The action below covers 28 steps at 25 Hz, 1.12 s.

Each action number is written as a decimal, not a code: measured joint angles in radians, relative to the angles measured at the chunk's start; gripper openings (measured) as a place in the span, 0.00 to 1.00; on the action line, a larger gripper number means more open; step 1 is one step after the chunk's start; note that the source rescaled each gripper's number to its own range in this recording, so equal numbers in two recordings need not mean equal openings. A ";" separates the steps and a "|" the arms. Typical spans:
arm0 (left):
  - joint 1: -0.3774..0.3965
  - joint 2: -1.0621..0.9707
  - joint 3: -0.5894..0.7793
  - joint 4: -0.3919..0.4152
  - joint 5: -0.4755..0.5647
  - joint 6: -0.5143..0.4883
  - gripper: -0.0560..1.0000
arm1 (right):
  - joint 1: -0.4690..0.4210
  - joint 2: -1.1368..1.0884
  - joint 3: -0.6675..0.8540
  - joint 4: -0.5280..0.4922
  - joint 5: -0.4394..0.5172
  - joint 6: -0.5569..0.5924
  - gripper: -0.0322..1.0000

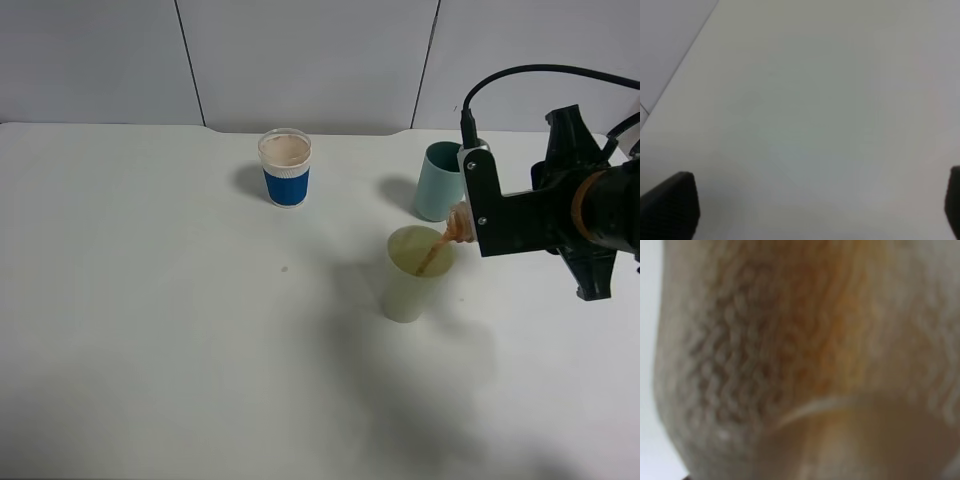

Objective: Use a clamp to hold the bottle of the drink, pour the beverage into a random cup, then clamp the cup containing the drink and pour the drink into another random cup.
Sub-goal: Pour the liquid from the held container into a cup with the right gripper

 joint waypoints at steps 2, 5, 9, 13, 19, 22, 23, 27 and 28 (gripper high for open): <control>0.000 0.000 0.000 0.000 0.000 0.000 1.00 | 0.000 0.000 0.000 0.000 0.007 0.000 0.04; 0.000 0.000 0.000 0.000 0.000 0.000 1.00 | 0.000 0.000 0.000 0.000 0.007 0.000 0.04; 0.000 0.000 0.000 0.000 0.000 0.000 1.00 | 0.000 0.000 0.000 0.001 0.009 0.000 0.04; 0.000 0.000 0.000 0.000 0.000 0.000 1.00 | 0.000 0.000 0.000 0.001 0.034 0.000 0.04; 0.000 0.000 0.000 0.000 0.000 0.000 1.00 | 0.000 0.000 0.000 0.001 0.041 0.000 0.04; 0.000 0.000 0.000 0.000 0.000 0.000 1.00 | 0.000 0.000 0.000 0.000 0.041 0.000 0.04; 0.000 0.000 0.000 0.000 0.000 0.000 1.00 | 0.000 0.000 0.000 -0.002 0.042 0.000 0.04; 0.000 0.000 0.000 0.000 0.000 0.000 1.00 | 0.000 0.000 0.000 -0.014 0.042 0.000 0.04; 0.000 0.000 0.000 0.000 0.000 0.000 1.00 | 0.000 0.000 -0.002 -0.017 0.042 0.000 0.04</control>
